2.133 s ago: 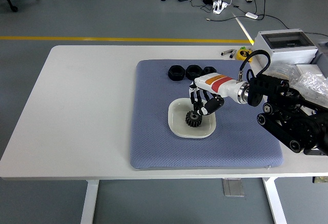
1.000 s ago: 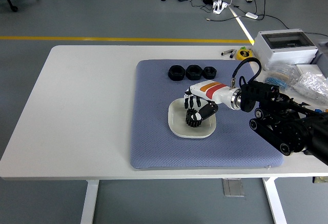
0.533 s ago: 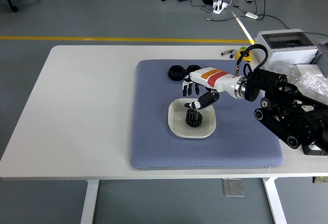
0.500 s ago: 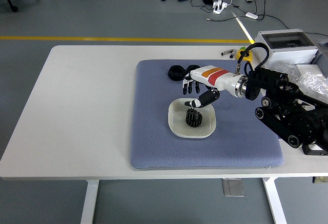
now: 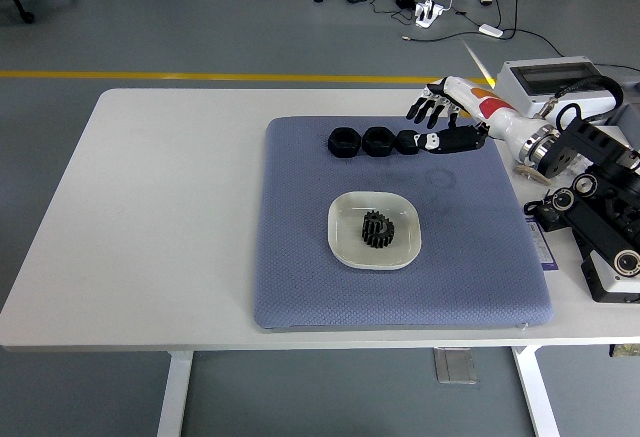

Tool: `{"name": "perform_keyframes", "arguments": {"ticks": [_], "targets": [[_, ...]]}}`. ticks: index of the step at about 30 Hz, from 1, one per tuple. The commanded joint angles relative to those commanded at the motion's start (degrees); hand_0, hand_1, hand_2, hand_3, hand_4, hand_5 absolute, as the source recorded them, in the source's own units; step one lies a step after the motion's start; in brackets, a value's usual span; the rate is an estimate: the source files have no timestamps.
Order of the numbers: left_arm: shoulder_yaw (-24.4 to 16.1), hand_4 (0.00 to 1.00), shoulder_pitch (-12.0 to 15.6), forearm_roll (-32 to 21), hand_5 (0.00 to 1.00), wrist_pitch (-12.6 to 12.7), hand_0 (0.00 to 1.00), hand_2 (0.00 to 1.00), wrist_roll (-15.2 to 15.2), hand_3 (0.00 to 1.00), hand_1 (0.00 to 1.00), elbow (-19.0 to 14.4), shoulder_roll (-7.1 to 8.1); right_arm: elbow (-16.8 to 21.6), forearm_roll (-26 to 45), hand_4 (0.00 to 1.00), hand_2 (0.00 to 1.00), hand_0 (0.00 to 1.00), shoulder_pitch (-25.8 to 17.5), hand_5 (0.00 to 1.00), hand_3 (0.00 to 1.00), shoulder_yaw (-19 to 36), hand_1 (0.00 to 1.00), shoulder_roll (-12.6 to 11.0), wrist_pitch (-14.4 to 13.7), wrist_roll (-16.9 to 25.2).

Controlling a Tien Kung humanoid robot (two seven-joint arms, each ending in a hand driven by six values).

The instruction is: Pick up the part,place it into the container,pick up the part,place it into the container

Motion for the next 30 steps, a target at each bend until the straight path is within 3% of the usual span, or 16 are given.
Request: {"name": "perform_keyframes", "arguments": {"ticks": [1,6,7,12,13,15,18,19,20,30], "targets": [[0.1,0.732,0.0,-0.1,0.681,0.0,0.74,0.786,0.0,0.696,0.757,0.0,-0.02,0.2,2.2,0.998,0.81,0.702,-0.7,0.634,0.817,0.8,0.739,-0.3,0.2,-0.5],[0.2,0.732,0.0,-0.4,0.681,0.1,0.74,0.786,-0.2,0.696,0.757,0.1,-0.19,1.3,14.5,0.998,0.81,0.702,-5.0,0.634,0.817,6.2,0.739,-2.0,0.0,-3.7],[0.2,0.732,-0.1,-0.5,0.679,0.2,0.739,0.786,-0.2,0.696,0.757,0.1,-0.22,1.6,16.7,0.998,0.871,0.832,-5.7,0.755,0.886,7.1,0.821,-2.4,-0.1,-4.2],[0.2,0.732,-0.1,-0.5,0.679,0.2,0.739,0.786,-0.3,0.696,0.757,0.1,-0.38,3.3,28.6,0.998,0.871,0.832,-11.2,0.755,0.886,13.6,0.821,-2.8,-2.4,-5.4],[0.2,0.731,-0.1,-0.5,0.679,0.2,0.739,0.787,-0.3,0.696,0.757,0.1,-0.4,3.4,30.9,0.998,0.888,0.903,-11.8,0.845,0.914,14.5,0.851,-2.7,-2.6,-5.2],[-0.2,0.731,0.0,-0.4,0.679,0.4,0.739,0.787,-0.3,0.696,0.757,0.3,-0.6,4.0,36.1,0.998,0.888,0.903,-14.4,0.845,0.914,18.1,0.851,-2.0,-3.4,-4.4],[-0.9,0.731,0.0,0.1,0.679,0.6,0.739,0.787,-0.1,0.696,0.757,0.4,-0.92,5.0,43.1,0.998,0.888,0.903,-17.3,0.845,0.914,22.1,0.851,-1.3,-3.0,-3.5],[-1.1,0.732,0.0,0.4,0.681,0.7,0.737,0.786,0.0,0.695,0.754,0.5,-0.99,5.4,45.4,0.998,0.892,0.947,-18.2,0.957,0.915,23.3,0.872,-1.2,-2.7,-3.2],[-1.2,0.732,-0.1,0.5,0.681,0.7,0.737,0.786,0.0,0.695,0.754,0.5,-1.04,5.8,46.8,0.998,0.892,0.947,-19.3,0.957,0.915,24.7,0.872,-1.1,-2.3,-2.9],[-1.3,0.732,-0.2,0.7,0.682,0.9,0.735,0.783,0.0,0.693,0.753,0.5,-1.18,13.1,39.3,0.998,0.89,0.958,-29.8,0.998,0.912,33.0,0.876,0.0,1.0,-2.9]]}}
